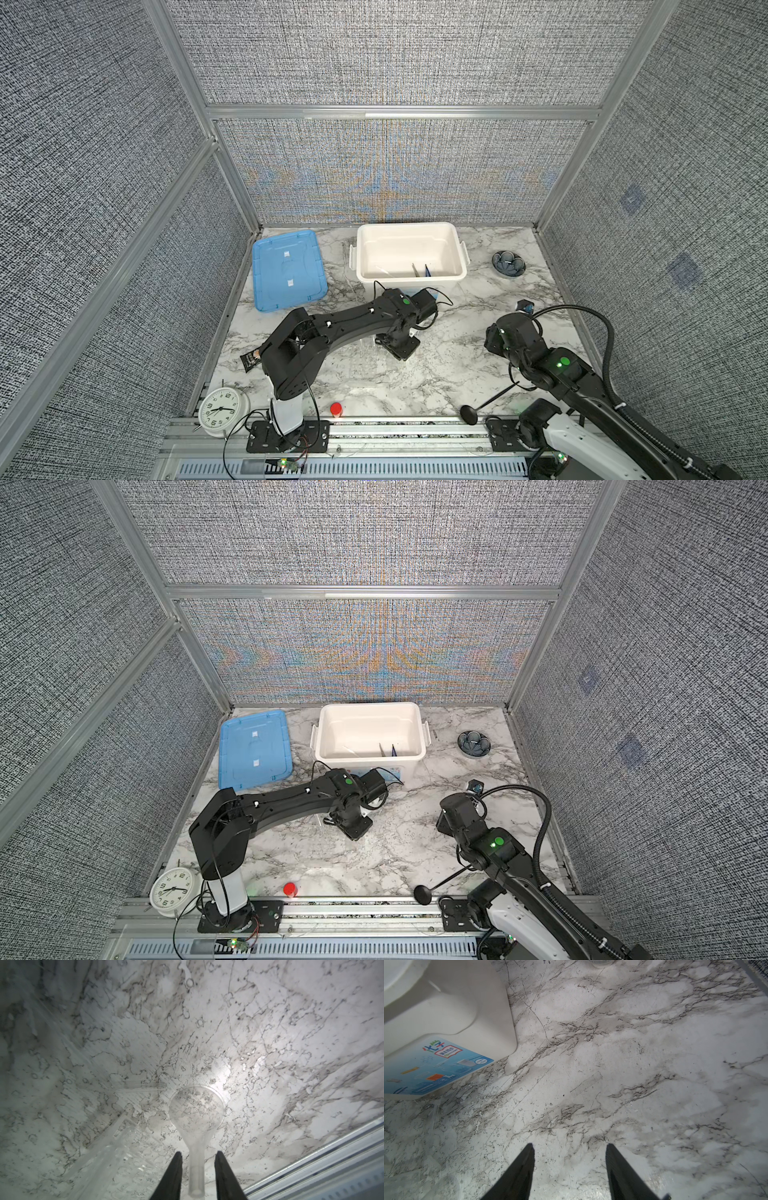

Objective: Organize the chemistry lab equipment
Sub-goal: 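Close the left gripper on the stem of the clear funnel, then lift the funnel with the left gripper and carry it over the bin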

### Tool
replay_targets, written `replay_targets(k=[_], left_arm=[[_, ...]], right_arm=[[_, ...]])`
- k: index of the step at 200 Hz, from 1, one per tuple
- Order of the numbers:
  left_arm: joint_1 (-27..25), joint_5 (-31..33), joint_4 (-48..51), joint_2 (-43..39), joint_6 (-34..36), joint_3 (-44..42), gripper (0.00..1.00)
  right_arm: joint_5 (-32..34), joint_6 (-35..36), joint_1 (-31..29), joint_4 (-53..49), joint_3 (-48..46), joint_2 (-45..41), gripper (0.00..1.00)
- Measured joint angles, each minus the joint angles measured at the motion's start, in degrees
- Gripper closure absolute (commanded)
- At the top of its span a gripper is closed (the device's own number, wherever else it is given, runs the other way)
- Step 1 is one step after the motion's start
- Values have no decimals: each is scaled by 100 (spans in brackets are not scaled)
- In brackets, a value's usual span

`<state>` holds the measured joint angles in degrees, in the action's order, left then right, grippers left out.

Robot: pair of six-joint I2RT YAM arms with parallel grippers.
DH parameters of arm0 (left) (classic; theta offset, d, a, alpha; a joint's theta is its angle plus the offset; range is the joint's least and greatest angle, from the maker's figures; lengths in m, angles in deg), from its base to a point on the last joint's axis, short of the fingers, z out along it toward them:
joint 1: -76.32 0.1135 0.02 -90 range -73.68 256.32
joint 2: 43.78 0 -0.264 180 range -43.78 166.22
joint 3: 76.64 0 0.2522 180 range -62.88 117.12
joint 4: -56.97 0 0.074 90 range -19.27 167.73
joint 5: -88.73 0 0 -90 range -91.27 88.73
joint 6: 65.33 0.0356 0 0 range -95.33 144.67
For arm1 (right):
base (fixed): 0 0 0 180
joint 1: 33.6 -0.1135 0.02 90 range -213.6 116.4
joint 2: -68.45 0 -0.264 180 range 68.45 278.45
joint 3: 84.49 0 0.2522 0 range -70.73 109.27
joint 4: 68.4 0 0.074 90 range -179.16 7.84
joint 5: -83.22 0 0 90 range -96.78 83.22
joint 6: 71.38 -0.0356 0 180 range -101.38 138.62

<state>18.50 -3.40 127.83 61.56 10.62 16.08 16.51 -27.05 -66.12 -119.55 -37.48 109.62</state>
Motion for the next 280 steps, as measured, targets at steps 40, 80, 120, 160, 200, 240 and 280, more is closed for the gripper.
replay_targets(k=[40,80,120,160,200,240,280], left_arm=[[0,-2,-20,-2,0,-50,82],[0,-90,107,-2,-17,66,86],[-11,-291,501,-197,-59,761,87],[11,-83,1320,-205,15,2024,88],[457,459,2111,131,83,3818,89],[1147,820,2573,732,273,5519,90],[1753,868,2433,1062,483,5982,90]], right_arm=[[-22,-24,0,0,4,-31,42],[-107,-177,2,-17,-181,-284,42],[-214,-385,11,-31,-372,-492,42],[-151,-472,11,-144,-422,-713,42],[-79,-466,13,-173,-431,-758,42],[-37,-317,22,-236,-326,-719,42],[24,-188,26,-315,-101,-680,42]])
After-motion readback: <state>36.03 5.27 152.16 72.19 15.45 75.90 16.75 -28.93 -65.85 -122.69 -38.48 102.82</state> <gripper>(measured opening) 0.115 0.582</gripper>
